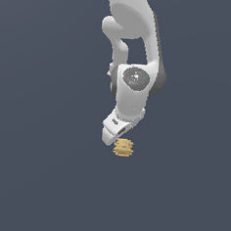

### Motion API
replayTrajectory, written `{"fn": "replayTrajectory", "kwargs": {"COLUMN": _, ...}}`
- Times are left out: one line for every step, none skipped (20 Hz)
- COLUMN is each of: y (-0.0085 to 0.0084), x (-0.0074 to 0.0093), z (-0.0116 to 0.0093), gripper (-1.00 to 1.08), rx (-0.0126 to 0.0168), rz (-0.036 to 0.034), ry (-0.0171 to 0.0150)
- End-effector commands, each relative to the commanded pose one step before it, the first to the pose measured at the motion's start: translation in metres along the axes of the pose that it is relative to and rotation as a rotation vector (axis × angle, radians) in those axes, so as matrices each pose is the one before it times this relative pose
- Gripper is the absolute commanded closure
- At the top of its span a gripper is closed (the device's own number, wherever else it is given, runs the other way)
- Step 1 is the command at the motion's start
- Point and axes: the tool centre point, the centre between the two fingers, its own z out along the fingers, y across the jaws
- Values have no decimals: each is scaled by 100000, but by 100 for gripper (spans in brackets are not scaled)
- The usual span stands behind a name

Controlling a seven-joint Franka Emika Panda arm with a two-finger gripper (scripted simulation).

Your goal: Pick up the object and move it to a goal position.

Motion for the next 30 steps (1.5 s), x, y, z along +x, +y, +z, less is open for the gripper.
{"fn": "replayTrajectory", "kwargs": {"y": 104, "x": 265, "z": 164, "gripper": -92, "rx": -98, "rz": -7166, "ry": 249}}
{"fn": "replayTrajectory", "kwargs": {"y": 48, "x": 100, "z": 64, "gripper": -92, "rx": -39, "rz": -2791, "ry": 102}}
{"fn": "replayTrajectory", "kwargs": {"y": 51, "x": 98, "z": 64, "gripper": -92, "rx": -41, "rz": -2788, "ry": 105}}
{"fn": "replayTrajectory", "kwargs": {"y": 54, "x": 97, "z": 63, "gripper": -92, "rx": -43, "rz": -2786, "ry": 107}}
{"fn": "replayTrajectory", "kwargs": {"y": 57, "x": 95, "z": 62, "gripper": -92, "rx": -46, "rz": -2784, "ry": 110}}
{"fn": "replayTrajectory", "kwargs": {"y": 59, "x": 93, "z": 62, "gripper": -92, "rx": -49, "rz": -2782, "ry": 112}}
{"fn": "replayTrajectory", "kwargs": {"y": 62, "x": 91, "z": 61, "gripper": -92, "rx": -51, "rz": -2780, "ry": 114}}
{"fn": "replayTrajectory", "kwargs": {"y": 65, "x": 89, "z": 61, "gripper": -92, "rx": -54, "rz": -2777, "ry": 117}}
{"fn": "replayTrajectory", "kwargs": {"y": 67, "x": 87, "z": 60, "gripper": -92, "rx": -58, "rz": -2775, "ry": 119}}
{"fn": "replayTrajectory", "kwargs": {"y": 70, "x": 85, "z": 59, "gripper": -92, "rx": -61, "rz": -2773, "ry": 121}}
{"fn": "replayTrajectory", "kwargs": {"y": 73, "x": 82, "z": 59, "gripper": -92, "rx": -65, "rz": -2770, "ry": 123}}
{"fn": "replayTrajectory", "kwargs": {"y": 75, "x": 80, "z": 58, "gripper": -92, "rx": -68, "rz": -2768, "ry": 125}}
{"fn": "replayTrajectory", "kwargs": {"y": 77, "x": 78, "z": 57, "gripper": -92, "rx": -72, "rz": -2766, "ry": 126}}
{"fn": "replayTrajectory", "kwargs": {"y": 80, "x": 75, "z": 57, "gripper": -92, "rx": -76, "rz": -2763, "ry": 128}}
{"fn": "replayTrajectory", "kwargs": {"y": 80, "x": 71, "z": 55, "gripper": -92, "rx": -79, "rz": -2709, "ry": 127}}
{"fn": "replayTrajectory", "kwargs": {"y": 79, "x": 66, "z": 52, "gripper": -92, "rx": -79, "rz": -2582, "ry": 122}}
{"fn": "replayTrajectory", "kwargs": {"y": 76, "x": 60, "z": 48, "gripper": -92, "rx": -79, "rz": -2441, "ry": 116}}
{"fn": "replayTrajectory", "kwargs": {"y": 73, "x": 55, "z": 45, "gripper": -92, "rx": -77, "rz": -2300, "ry": 110}}
{"fn": "replayTrajectory", "kwargs": {"y": 70, "x": 49, "z": 42, "gripper": -92, "rx": -76, "rz": -2158, "ry": 104}}
{"fn": "replayTrajectory", "kwargs": {"y": 66, "x": 45, "z": 39, "gripper": -92, "rx": -74, "rz": -2019, "ry": 98}}
{"fn": "replayTrajectory", "kwargs": {"y": 63, "x": 39, "z": 36, "gripper": -92, "rx": -71, "rz": -1876, "ry": 91}}
{"fn": "replayTrajectory", "kwargs": {"y": 59, "x": 36, "z": 33, "gripper": -92, "rx": -68, "rz": -1738, "ry": 85}}
{"fn": "replayTrajectory", "kwargs": {"y": 55, "x": 31, "z": 30, "gripper": -92, "rx": -64, "rz": -1597, "ry": 78}}
{"fn": "replayTrajectory", "kwargs": {"y": 50, "x": 28, "z": 27, "gripper": -92, "rx": -60, "rz": -1459, "ry": 71}}
{"fn": "replayTrajectory", "kwargs": {"y": 46, "x": 23, "z": 24, "gripper": -92, "rx": -55, "rz": -1317, "ry": 64}}
{"fn": "replayTrajectory", "kwargs": {"y": 42, "x": 22, "z": 22, "gripper": -92, "rx": -51, "rz": -1180, "ry": 58}}
{"fn": "replayTrajectory", "kwargs": {"y": 37, "x": 19, "z": 19, "gripper": -92, "rx": -45, "rz": -1040, "ry": 51}}
{"fn": "replayTrajectory", "kwargs": {"y": 32, "x": 15, "z": 16, "gripper": -92, "rx": -40, "rz": -901, "ry": 44}}
{"fn": "replayTrajectory", "kwargs": {"y": 27, "x": 14, "z": 14, "gripper": -92, "rx": -34, "rz": -764, "ry": 37}}
{"fn": "replayTrajectory", "kwargs": {"y": 23, "x": 8, "z": 11, "gripper": -92, "rx": -28, "rz": -620, "ry": 30}}
